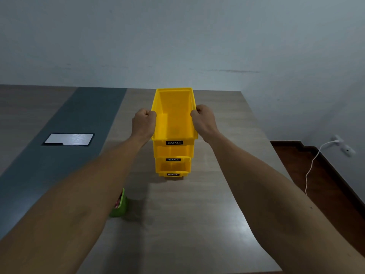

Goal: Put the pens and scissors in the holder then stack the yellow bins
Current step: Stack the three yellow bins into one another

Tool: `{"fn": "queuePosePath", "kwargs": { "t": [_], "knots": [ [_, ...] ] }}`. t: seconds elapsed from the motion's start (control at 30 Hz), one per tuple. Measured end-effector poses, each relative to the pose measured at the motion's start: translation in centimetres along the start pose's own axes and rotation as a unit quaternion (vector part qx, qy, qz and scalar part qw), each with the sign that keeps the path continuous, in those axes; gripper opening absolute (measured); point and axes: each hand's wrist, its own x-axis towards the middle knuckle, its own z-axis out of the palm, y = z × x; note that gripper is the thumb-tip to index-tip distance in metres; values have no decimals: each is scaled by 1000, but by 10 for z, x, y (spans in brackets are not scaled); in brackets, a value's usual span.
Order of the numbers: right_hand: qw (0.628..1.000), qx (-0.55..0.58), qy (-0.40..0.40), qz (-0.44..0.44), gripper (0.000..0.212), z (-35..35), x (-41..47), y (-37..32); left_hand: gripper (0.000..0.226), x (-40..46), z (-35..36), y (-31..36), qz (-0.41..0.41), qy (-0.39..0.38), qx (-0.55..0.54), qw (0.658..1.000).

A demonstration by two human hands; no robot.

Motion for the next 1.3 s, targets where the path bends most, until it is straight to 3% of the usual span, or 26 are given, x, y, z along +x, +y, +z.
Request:
{"fn": "queuePosePath", "kwargs": {
  "t": [0.2,0.33,1.0,1.1,1.2,1.3],
  "knots": [
    [1000,-2,-13,18,28,-4,3,-1,21,-1,1,1,4,10,-5,1000],
    [1000,7,-20,9,17,-6,3,-1,20,1,4,5,0,12,-1,1000],
    [998,22,-50,42,26,-5,3,4,27,-5,3,8,2,11,19,1000],
    [992,74,-73,68,32,-7,-3,5,26,-8,-1,5,-31,-36,-43,998],
    [971,152,-122,138,40,-9,-12,9,33,-17,-5,0,-139,-152,-186,961],
    [944,180,-168,220,64,-5,-11,28,61,-19,-7,-11,-232,-212,-219,924]
  ]
}}
